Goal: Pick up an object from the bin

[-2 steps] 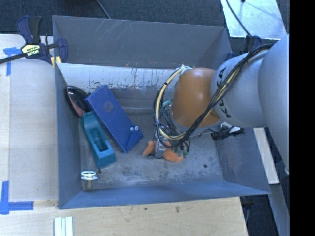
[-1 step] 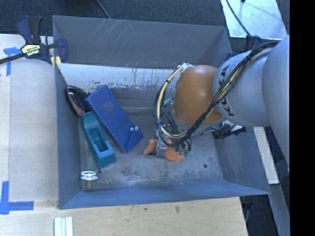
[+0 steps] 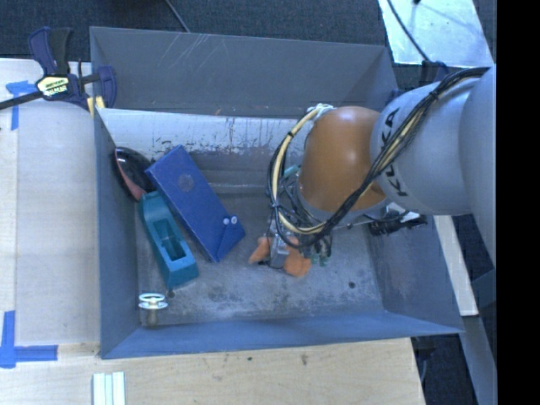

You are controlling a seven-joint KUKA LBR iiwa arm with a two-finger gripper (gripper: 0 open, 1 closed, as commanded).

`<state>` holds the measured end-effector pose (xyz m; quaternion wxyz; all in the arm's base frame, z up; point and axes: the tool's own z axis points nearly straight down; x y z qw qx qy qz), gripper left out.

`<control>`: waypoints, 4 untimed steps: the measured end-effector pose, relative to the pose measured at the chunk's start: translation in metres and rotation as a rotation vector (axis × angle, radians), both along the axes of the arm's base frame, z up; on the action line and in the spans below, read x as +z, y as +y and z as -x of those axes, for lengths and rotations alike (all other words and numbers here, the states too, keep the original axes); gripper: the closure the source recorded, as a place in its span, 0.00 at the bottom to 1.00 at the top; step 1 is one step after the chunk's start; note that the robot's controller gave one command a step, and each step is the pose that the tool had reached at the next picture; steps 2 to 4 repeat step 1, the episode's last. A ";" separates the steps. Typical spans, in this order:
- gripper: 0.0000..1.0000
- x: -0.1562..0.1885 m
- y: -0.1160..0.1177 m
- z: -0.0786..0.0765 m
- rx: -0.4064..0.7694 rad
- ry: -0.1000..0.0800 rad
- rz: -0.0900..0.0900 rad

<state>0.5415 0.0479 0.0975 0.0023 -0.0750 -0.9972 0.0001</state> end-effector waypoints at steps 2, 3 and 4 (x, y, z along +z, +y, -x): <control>1.00 0.022 0.000 0.000 0.000 -0.001 0.000; 1.00 0.022 0.000 0.000 0.000 -0.001 0.000; 1.00 0.022 0.000 0.000 0.000 -0.001 0.000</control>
Offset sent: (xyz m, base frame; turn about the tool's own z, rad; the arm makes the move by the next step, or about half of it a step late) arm 0.0002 0.0000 0.0965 0.0000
